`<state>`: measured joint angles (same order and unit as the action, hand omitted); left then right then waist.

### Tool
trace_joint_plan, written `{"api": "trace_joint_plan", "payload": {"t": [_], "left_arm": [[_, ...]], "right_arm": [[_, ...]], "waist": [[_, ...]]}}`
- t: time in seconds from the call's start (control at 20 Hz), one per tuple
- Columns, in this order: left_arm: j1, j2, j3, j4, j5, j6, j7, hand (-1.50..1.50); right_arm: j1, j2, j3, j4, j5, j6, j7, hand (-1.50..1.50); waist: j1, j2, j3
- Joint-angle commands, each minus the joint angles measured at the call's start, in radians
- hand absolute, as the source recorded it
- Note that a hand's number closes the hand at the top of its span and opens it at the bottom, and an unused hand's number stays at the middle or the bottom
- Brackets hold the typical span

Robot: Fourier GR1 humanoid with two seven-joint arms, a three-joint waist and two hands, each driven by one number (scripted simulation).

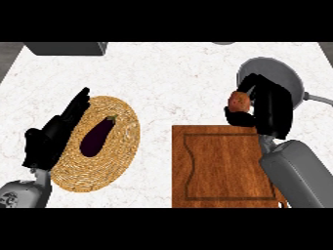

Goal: Pick the sweet potato from the cutting board and place it in the pan

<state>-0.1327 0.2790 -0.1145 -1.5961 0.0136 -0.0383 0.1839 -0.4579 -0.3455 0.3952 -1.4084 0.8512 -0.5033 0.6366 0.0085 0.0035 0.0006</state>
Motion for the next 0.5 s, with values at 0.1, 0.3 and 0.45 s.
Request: {"api": "trace_joint_plan", "payload": {"t": [0.1, 0.3, 0.45], "left_arm": [[-0.066, 0.001, 0.033, 0.038, 0.008, -0.028, 0.026, 0.00], [-0.061, -0.022, 0.025, 0.064, -0.014, -0.028, -0.010, 0.00], [-0.077, -0.043, 0.012, 0.017, -0.012, -0.022, 0.040, 0.00]], "right_arm": [[-0.073, 0.017, -0.137, 0.334, -0.037, -0.153, -0.229, 1.50], [-0.196, -0.014, -0.251, 0.540, -0.150, -0.132, -0.410, 1.50], [-0.240, -0.024, -0.325, 0.700, -0.214, -0.177, -0.572, 1.50]], "waist": [[0.003, 0.002, 0.000], [0.008, 0.003, 0.000], [0.018, 0.006, 0.001]]}}
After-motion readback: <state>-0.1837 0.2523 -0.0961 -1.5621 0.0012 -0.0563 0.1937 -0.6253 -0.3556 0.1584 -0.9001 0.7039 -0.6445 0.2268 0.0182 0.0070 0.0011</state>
